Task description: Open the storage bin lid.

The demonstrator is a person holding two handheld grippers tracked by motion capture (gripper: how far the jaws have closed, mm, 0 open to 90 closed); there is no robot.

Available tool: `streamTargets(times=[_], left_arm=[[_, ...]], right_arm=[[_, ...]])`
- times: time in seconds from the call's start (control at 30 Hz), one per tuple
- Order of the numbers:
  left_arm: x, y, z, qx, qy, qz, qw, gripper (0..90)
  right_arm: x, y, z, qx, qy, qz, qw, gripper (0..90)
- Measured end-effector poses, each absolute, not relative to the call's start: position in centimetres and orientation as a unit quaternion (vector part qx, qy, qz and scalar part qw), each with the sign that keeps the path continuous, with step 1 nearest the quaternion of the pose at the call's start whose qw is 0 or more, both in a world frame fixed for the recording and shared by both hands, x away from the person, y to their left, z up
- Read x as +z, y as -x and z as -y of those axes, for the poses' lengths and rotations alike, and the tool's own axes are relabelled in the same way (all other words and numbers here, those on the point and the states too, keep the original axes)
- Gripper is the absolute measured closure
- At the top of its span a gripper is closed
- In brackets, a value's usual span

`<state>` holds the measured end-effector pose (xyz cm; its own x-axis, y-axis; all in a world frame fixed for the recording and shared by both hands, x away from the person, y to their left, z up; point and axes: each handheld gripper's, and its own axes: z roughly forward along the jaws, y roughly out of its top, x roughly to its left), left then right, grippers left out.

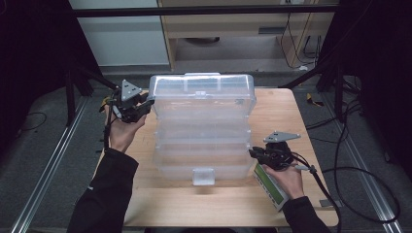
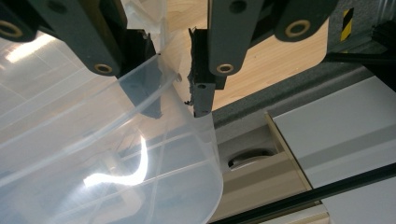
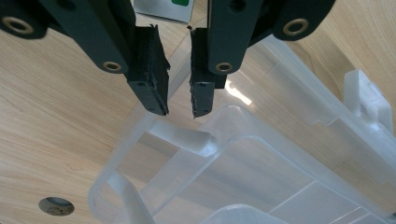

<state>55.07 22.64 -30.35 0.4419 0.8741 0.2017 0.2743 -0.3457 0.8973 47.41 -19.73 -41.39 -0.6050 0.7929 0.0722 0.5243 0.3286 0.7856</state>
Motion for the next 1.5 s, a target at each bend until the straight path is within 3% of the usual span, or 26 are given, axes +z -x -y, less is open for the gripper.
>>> streamTargets(times=[1.3,1.37,1.4,1.5], left_arm=[[-29.5,-59.0,-21.6,0.365,-0.727,-0.417,0.404,74.6],[-29.2,-59.0,-21.8,0.376,-0.721,-0.415,0.408,76.4],[-29.1,-59.1,-21.9,0.369,-0.723,-0.416,0.410,83.7],[-29.2,-59.5,-22.0,0.368,-0.727,-0.412,0.408,83.3]], right_arm=[[-41.4,-47.4,19.7,0.407,-0.411,-0.799,0.166,76.9],[-41.4,-47.4,19.7,0.406,-0.410,-0.799,0.168,76.9],[-41.4,-47.4,19.7,0.407,-0.410,-0.799,0.168,76.9],[-41.4,-47.4,19.7,0.406,-0.409,-0.800,0.169,77.0]])
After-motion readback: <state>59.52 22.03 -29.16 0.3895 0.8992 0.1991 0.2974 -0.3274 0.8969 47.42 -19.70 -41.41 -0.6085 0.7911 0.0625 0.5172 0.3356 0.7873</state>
